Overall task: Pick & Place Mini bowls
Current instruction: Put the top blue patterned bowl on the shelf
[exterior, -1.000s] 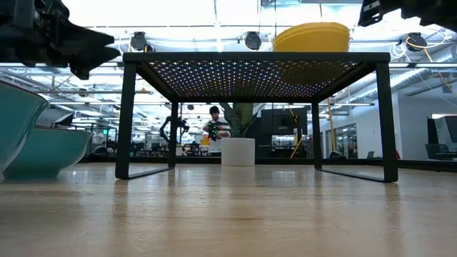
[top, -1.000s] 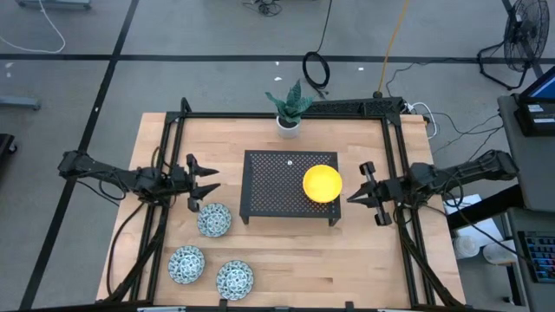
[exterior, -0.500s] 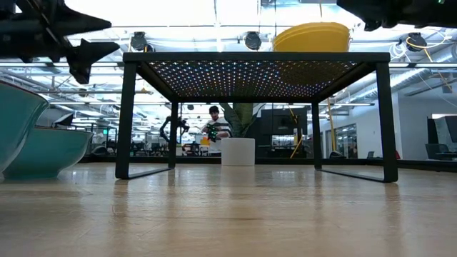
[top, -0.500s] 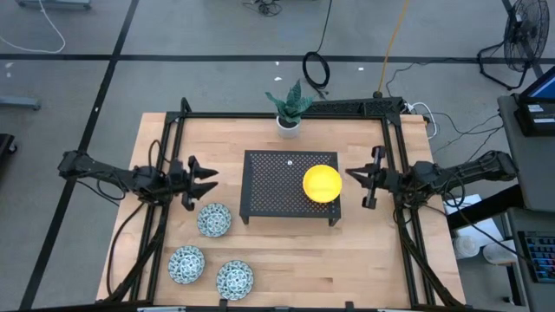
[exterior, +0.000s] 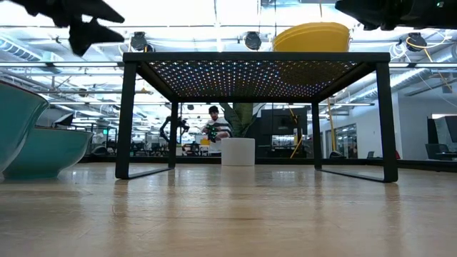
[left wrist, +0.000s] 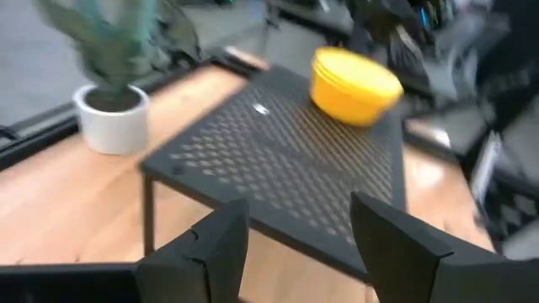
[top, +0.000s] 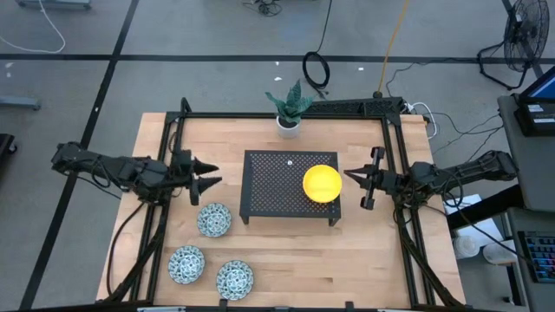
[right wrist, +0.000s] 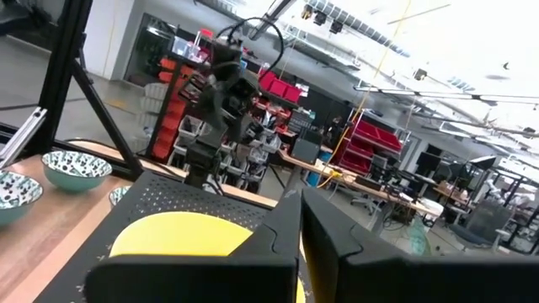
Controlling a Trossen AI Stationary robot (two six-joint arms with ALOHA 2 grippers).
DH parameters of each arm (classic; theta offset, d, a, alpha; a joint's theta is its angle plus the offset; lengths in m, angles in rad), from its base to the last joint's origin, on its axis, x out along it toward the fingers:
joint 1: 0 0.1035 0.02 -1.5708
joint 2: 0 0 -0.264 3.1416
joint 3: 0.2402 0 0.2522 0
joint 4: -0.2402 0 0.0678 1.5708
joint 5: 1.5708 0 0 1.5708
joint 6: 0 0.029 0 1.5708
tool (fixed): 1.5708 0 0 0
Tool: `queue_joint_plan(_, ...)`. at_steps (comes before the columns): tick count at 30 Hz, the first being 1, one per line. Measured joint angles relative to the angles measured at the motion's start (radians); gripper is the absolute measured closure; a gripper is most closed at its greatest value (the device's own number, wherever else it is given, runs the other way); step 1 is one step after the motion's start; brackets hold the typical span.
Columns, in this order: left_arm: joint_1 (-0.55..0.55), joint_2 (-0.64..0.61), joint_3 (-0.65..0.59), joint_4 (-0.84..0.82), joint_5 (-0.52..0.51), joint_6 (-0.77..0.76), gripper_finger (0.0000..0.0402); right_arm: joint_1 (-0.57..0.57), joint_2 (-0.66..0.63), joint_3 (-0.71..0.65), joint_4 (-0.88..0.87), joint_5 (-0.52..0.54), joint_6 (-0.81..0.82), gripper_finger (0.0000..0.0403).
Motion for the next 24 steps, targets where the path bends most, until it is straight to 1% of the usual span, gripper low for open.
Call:
queue_joint_plan(3, 0.000, 0.102, 0.116, -0.176, 0.067, 0.006, 0.0190, 0.000, 0.000, 0.000, 0.012, 0.000, -0.016, 0.0401)
queue_joint_plan(5, 0.000, 0.174, 0.186, -0.309, 0.096, -0.028, 0.0190, -0.005, 0.000, 0.000, 0.018, 0.000, -0.022, 0.0402)
queue_joint_plan(8, 0.000, 0.264, 0.248, -0.482, 0.137, -0.172, 0.0190, -0.025, 0.000, 0.000, 0.021, 0.000, -0.019, 0.0402)
queue_joint_plan(12, 0.000, 0.350, 0.253, -0.619, 0.223, -0.414, 0.0190, -0.054, 0.000, 0.000, -0.001, 0.000, -0.013, 0.0401)
queue_joint_plan(15, -0.001, 0.416, 0.238, -0.670, 0.277, -0.557, 0.0190, -0.074, 0.001, 0.000, -0.015, -0.002, 0.014, 0.0402)
queue_joint_plan(17, -0.006, 0.457, 0.222, -0.669, 0.310, -0.615, 0.0190, -0.083, 0.001, 0.000, -0.021, -0.003, 0.030, 0.0402)
queue_joint_plan(21, -0.013, 0.543, 0.196, -0.646, 0.354, -0.642, 0.0190, -0.092, 0.001, 0.000, -0.050, -0.004, 0.041, 0.0402)
queue_joint_plan(24, -0.013, 0.602, 0.184, -0.647, 0.359, -0.637, 0.0190, -0.092, 0.001, 0.000, -0.055, -0.004, 0.042, 0.0402)
